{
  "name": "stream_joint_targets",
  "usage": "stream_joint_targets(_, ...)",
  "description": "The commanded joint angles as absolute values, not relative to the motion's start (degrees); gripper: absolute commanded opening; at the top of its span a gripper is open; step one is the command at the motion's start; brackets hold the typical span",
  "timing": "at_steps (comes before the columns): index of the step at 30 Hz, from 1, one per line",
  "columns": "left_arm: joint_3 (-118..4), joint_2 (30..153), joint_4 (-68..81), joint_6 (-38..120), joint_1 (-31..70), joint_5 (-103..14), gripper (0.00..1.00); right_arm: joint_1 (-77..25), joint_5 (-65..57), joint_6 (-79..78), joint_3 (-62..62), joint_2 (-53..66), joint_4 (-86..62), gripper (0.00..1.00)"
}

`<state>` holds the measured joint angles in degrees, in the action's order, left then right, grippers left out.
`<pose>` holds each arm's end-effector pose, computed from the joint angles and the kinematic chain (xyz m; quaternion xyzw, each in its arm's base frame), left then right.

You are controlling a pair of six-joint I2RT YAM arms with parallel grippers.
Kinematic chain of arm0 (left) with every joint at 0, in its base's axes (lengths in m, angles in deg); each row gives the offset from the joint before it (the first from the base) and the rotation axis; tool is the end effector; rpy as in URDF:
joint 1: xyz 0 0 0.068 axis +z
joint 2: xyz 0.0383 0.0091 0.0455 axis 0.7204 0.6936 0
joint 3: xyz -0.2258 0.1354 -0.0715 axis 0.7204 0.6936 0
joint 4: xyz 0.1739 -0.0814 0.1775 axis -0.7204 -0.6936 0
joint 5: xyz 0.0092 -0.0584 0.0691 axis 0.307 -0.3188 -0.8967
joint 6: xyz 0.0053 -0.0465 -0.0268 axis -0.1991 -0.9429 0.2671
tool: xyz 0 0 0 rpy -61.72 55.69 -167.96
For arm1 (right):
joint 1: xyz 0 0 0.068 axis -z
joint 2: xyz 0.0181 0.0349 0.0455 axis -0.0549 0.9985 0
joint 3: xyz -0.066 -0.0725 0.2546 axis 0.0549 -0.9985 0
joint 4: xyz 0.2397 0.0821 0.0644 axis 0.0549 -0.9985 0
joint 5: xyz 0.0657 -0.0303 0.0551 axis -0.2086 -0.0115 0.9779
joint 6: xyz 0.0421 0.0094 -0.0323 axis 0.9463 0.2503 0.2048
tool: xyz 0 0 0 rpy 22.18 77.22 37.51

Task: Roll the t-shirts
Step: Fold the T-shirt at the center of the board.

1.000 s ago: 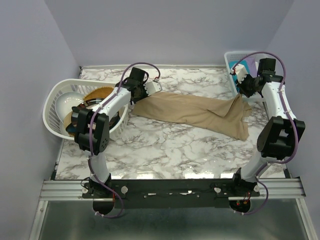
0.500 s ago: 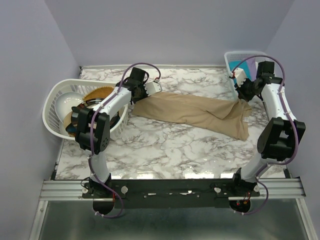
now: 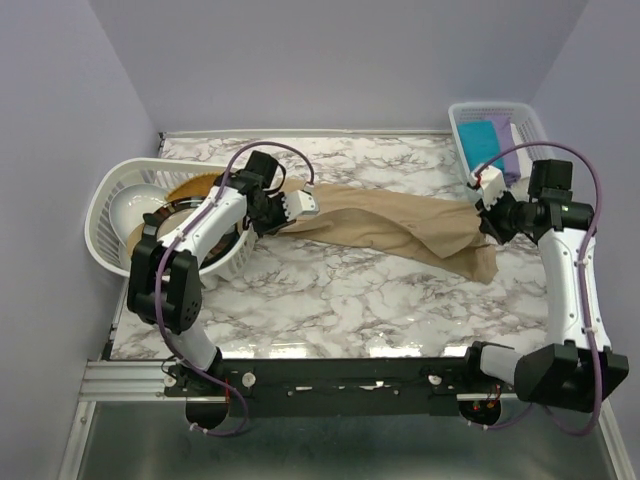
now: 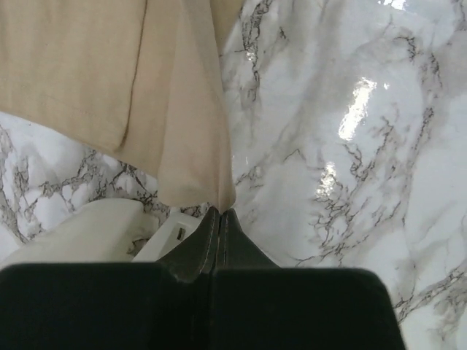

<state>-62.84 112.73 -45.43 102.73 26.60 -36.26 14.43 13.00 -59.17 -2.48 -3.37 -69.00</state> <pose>0.3192 -0.1237 0.2518 0.5778 0.7833 -0.0893 0.2112 0.2358 -0.0320 0.3435 -0.3820 0.8554 0.0230 0.3490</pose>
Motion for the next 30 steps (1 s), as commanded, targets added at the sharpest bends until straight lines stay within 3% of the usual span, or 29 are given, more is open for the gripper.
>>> stream_joint_targets(1, -58.1, 111.3, -56.3, 104.3, 30.7, -39.3, 0.0, 13.7, 14.5, -56.7, -6.8, -9.3, -77.1, 0.01)
stream_joint_targets(14, -49.9, 98.7, -60.2, 109.0, 30.8, -40.1, 0.0, 13.9, 5.5, -69.1, -17.6, -30.0, -87.4, 0.0)
stream_joint_targets(25, -41.2, 85.8, -62.7, 107.2, 30.4, -39.4, 0.0, 16.7, 2.6, -81.0, -20.0, -35.0, -93.1, 0.01)
stream_joint_targets(30, -36.6, 80.7, -62.4, 104.1, 28.4, -36.9, 0.0, 25.4, 5.4, -87.8, -17.9, -31.3, -91.7, 0.0)
